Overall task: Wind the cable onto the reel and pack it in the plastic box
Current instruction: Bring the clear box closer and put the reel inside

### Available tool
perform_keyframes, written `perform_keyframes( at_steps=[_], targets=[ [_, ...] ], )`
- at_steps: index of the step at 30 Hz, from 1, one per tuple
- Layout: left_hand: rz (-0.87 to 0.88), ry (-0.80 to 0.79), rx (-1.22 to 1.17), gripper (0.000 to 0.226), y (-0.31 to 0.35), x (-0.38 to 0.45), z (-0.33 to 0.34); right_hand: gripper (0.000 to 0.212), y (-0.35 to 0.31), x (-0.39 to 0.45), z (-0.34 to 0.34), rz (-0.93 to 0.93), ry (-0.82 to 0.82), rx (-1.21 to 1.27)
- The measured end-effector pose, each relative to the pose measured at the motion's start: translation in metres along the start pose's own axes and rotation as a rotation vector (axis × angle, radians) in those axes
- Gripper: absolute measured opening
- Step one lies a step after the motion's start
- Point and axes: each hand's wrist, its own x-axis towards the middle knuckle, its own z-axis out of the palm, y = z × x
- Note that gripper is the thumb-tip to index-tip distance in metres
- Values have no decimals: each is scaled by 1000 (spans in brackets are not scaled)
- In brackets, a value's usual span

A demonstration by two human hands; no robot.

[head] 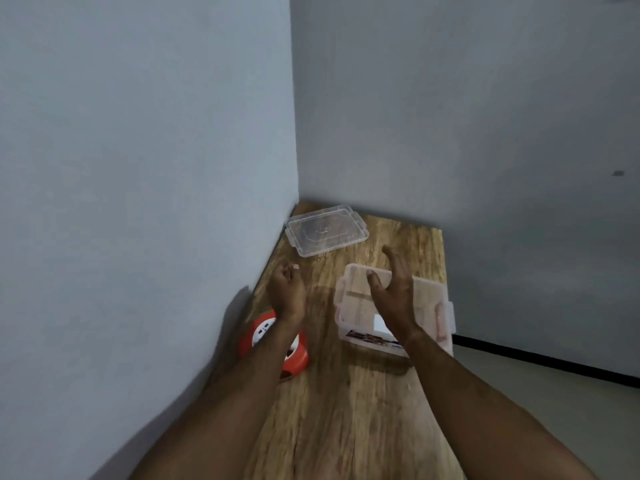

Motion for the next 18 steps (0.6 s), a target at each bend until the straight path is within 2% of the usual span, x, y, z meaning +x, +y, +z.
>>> perform_keyframes(
  at_steps=[4,12,16,18],
  targets=[
    [5,60,-6,31,-12,11,-34,57,-18,-12,49,-51,-108,17],
    [-73,77,21,33,-56,21,-82,58,-47,-49,116,13,-335,72],
    [-74,42,83,36,-70,11,-89,40,-47,-68,135,12,-356,50],
    [-73,30,126,36,-78,8,-93,39,-44,-77,139,39,-373,25]
  ],
)
